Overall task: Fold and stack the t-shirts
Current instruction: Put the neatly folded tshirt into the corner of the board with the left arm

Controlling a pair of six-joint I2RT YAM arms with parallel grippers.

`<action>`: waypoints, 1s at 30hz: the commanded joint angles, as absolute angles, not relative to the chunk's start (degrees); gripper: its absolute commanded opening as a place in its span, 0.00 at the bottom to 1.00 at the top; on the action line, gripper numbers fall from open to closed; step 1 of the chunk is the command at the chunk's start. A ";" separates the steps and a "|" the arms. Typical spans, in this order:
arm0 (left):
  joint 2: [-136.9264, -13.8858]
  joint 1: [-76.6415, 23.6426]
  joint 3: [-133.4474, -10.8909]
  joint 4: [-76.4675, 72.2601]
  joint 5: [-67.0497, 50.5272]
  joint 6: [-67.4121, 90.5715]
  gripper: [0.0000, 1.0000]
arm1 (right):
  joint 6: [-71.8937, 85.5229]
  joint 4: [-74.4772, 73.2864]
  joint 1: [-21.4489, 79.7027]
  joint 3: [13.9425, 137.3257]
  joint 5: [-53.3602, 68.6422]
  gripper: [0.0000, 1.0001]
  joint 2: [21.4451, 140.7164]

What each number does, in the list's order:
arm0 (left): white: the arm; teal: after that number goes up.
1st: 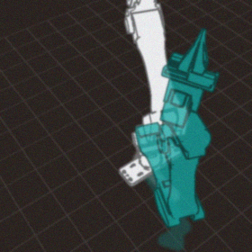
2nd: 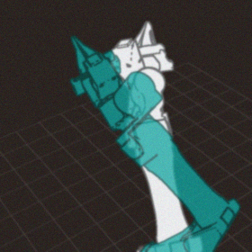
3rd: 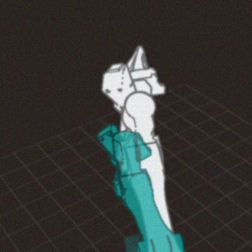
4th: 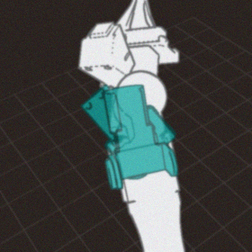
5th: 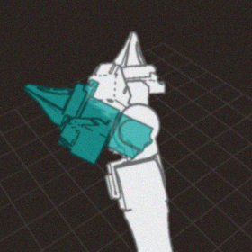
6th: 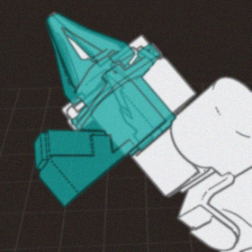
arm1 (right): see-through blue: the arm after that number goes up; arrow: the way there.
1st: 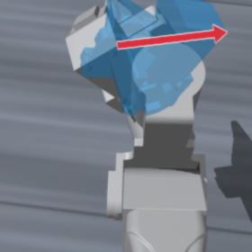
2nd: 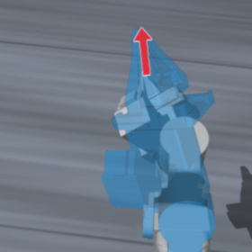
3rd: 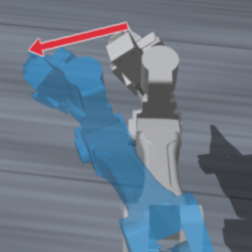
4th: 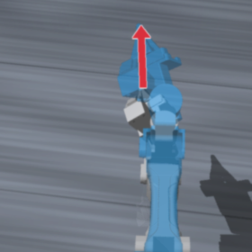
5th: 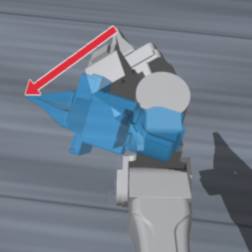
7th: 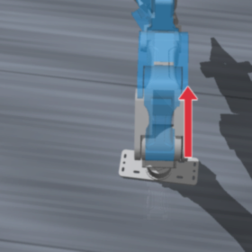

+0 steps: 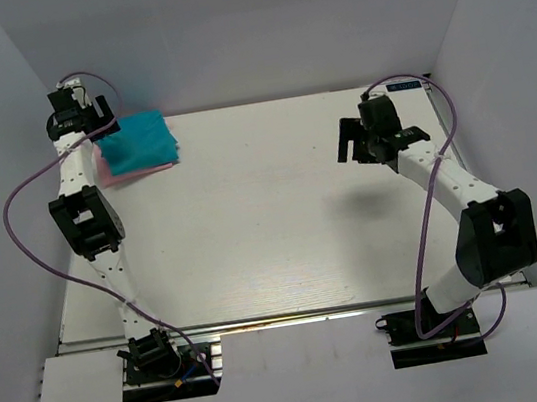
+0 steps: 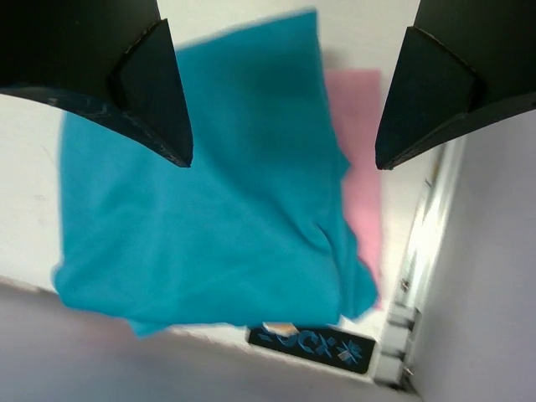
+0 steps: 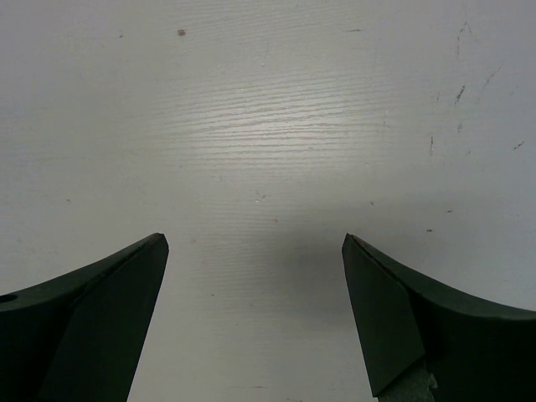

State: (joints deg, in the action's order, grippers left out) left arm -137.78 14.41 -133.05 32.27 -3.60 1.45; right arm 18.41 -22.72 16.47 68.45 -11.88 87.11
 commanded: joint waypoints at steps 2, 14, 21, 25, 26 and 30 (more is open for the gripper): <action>-124.05 9.16 -127.55 36.39 -2.65 4.39 1.00 | 18.72 -21.71 16.26 67.68 -10.11 0.90 83.41; -103.54 -15.70 -91.25 28.92 3.87 12.48 1.00 | 19.25 -18.02 16.17 56.27 -5.10 0.90 73.15; -97.39 -28.28 -80.87 29.00 12.81 16.17 1.00 | 18.55 -16.96 16.35 48.70 -3.43 0.90 65.93; -92.21 -32.15 -75.68 27.69 13.36 18.80 1.00 | 18.37 -16.26 16.35 45.62 -3.34 0.90 61.97; -90.11 -32.95 -73.93 27.08 14.58 20.20 1.00 | 18.20 -16.43 16.17 45.18 -3.43 0.90 61.61; -88.07 -36.73 -72.69 27.33 18.36 21.01 1.00 | 18.02 -16.79 16.26 43.86 -2.29 0.90 59.16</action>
State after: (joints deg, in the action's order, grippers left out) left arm -92.58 -34.96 -72.71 29.43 13.50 18.61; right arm 18.96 -18.90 16.47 44.58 -3.66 61.23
